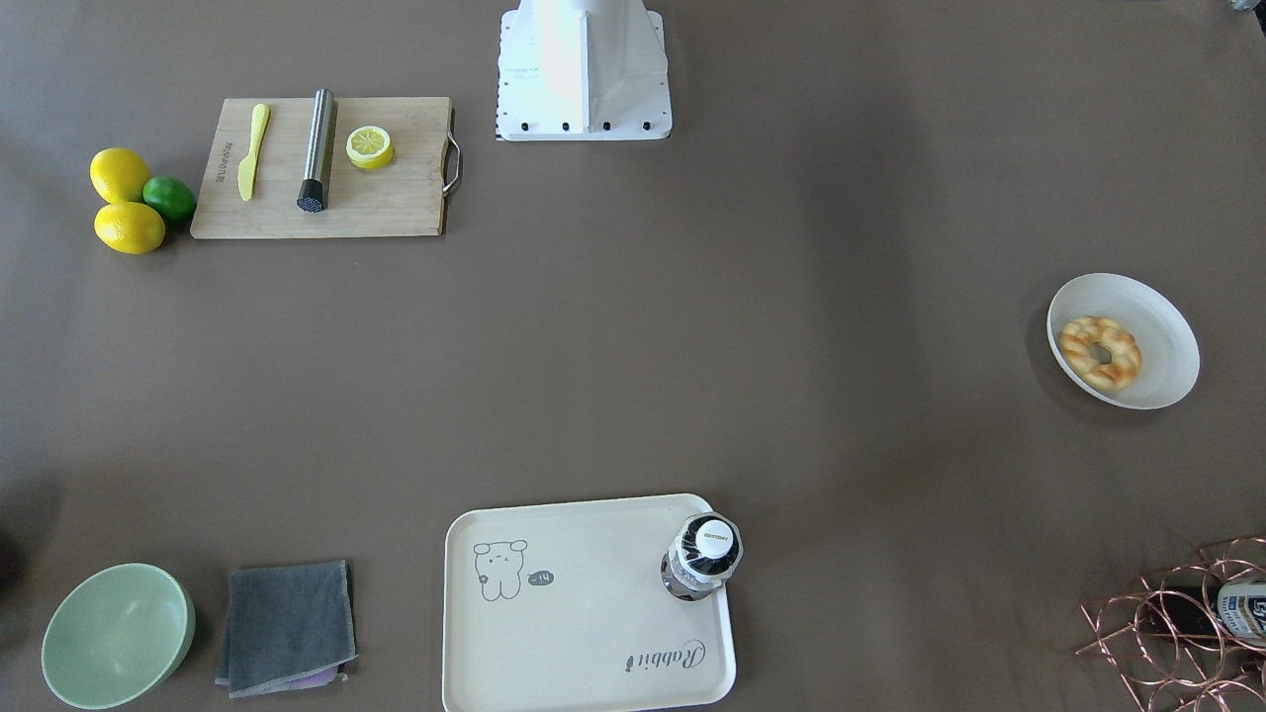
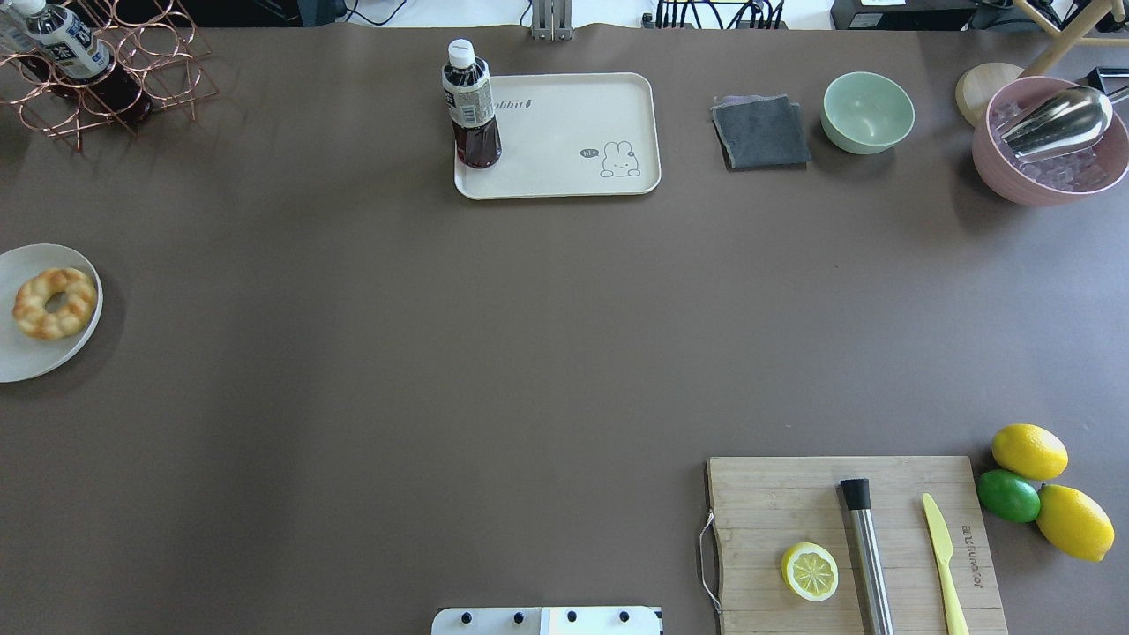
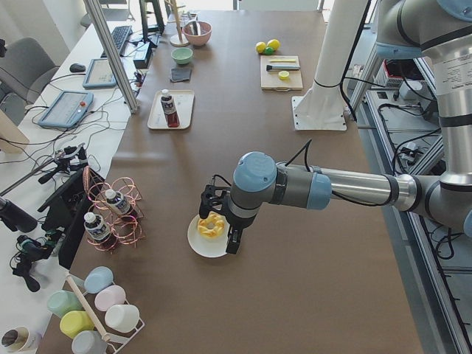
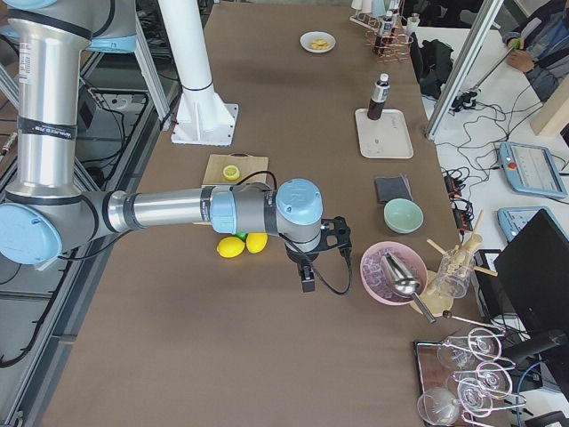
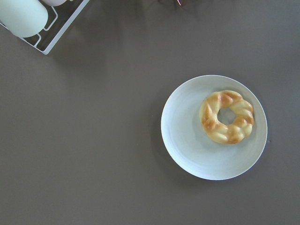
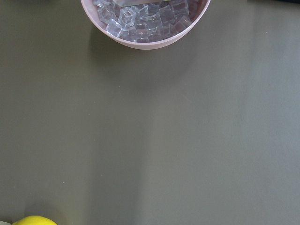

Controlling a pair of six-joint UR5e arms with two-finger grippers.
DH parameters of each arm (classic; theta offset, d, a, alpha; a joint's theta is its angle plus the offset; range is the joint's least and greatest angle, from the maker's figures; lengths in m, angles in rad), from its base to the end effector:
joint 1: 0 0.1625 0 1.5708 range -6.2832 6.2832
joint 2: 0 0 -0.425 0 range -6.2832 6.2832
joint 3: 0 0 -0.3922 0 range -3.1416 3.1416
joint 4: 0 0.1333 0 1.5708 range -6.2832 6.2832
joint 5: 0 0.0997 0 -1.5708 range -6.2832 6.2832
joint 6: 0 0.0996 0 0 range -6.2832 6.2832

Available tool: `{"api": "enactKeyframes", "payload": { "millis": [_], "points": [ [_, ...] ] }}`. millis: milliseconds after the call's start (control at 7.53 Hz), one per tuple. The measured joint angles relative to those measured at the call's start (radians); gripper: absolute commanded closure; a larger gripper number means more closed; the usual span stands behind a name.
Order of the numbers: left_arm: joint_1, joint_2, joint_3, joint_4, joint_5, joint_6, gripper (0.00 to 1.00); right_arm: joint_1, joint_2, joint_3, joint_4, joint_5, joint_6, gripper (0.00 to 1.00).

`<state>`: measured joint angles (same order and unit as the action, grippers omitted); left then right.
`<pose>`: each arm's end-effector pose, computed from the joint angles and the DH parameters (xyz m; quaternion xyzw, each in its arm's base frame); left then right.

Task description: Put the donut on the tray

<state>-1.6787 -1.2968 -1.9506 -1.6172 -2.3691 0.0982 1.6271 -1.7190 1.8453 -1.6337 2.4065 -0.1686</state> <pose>-0.1030 -0.3752 0.5838 0.1095 0.3782 0.0251 0.9189 0.0835 -0.4260 0.5938 0.0743 -0.3998 -0.0641 0.9113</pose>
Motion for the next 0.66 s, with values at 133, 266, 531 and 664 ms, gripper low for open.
{"api": "enactKeyframes", "payload": {
  "millis": [133, 266, 531, 664],
  "points": [
    [0.003, -0.001, 0.001, 0.000, 0.004, -0.001, 0.02, 0.000, -0.006, 0.001, 0.000, 0.010, 0.000, 0.00],
    [0.005, 0.000, -0.001, 0.000, 0.006, 0.000, 0.02, 0.000, -0.007, 0.003, 0.001, 0.015, 0.000, 0.00],
    [0.006, 0.006, -0.004, -0.001, 0.005, 0.002, 0.02, 0.000, -0.006, 0.004, 0.001, 0.018, 0.001, 0.00],
    [0.007, 0.005, -0.004, -0.001, 0.005, 0.002, 0.02, 0.000, -0.006, 0.005, 0.001, 0.019, 0.001, 0.00]
  ]
}}
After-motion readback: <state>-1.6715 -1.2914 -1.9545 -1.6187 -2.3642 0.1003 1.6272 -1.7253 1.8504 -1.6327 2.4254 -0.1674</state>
